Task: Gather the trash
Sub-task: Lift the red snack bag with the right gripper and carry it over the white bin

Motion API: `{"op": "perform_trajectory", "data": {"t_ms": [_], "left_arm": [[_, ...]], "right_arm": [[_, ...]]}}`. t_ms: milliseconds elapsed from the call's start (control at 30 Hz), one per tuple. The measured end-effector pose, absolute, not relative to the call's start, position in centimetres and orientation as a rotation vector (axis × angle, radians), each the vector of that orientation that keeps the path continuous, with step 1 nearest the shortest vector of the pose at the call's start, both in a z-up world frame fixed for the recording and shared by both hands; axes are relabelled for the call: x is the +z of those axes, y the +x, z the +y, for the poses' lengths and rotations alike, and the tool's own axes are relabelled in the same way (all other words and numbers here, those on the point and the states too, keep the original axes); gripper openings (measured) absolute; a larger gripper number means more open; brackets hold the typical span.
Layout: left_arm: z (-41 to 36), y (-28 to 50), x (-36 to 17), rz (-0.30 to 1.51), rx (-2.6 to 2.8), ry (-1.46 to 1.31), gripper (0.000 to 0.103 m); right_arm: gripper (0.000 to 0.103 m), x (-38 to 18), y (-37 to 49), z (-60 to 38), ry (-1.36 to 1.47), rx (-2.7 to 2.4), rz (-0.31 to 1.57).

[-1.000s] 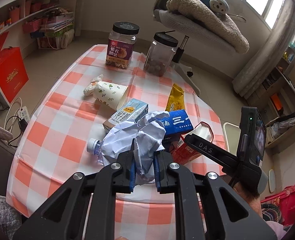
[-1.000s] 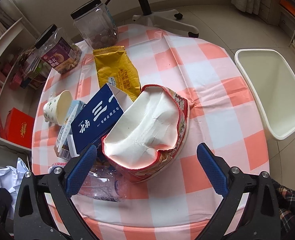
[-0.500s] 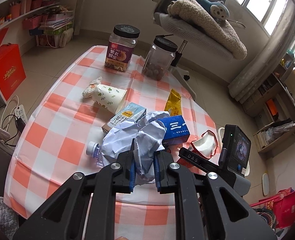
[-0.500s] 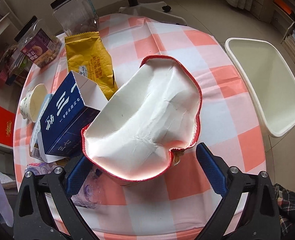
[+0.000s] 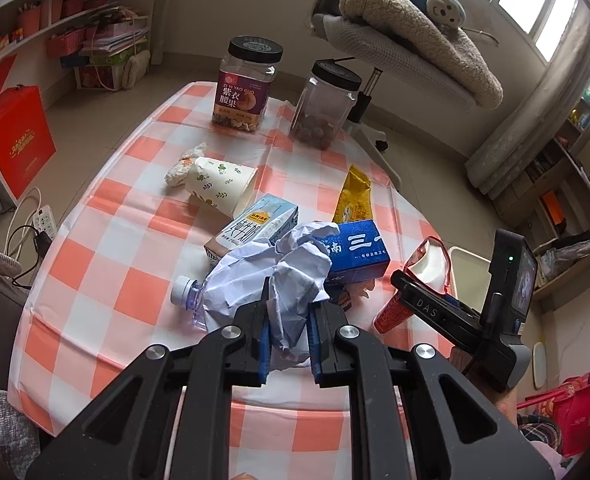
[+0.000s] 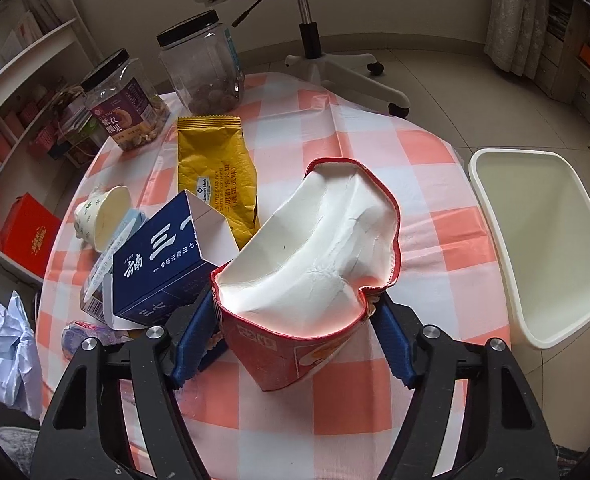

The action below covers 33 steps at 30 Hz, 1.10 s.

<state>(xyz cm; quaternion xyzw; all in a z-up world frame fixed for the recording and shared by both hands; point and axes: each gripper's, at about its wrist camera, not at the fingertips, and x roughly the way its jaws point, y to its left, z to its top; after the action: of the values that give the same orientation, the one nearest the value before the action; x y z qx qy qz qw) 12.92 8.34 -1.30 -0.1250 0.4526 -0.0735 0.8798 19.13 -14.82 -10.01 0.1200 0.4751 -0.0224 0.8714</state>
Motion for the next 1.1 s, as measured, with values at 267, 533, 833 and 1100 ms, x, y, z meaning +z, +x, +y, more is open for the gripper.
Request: {"op": "perform_trajectory", "data": {"t_ms": [267,533,833,1100], "left_arm": [[6.8,13.4,-0.9,0.928,-0.173,-0.262,0.015],[3.7,14.4,-0.8,0.914,-0.214,-0.237,0.015],[-0.9,15.3,-1.6,0.933,-0.286,-0.222,0.015],[-8.5,15.8,-1.1,0.94,-0.403,-0.176,0.015]], "right_arm": [[0.069,-6.4,18.0,-15.9,0.215,0.009,0.877],[0.07,-3.0,16.8,-20.3,0.183,-0.052,0.763],[0.07,-1.2,15.0,-29.6,0.206,-0.207,0.713],[0.073,0.0,13.6,-36.2,0.186,-0.311,0.715]]}}
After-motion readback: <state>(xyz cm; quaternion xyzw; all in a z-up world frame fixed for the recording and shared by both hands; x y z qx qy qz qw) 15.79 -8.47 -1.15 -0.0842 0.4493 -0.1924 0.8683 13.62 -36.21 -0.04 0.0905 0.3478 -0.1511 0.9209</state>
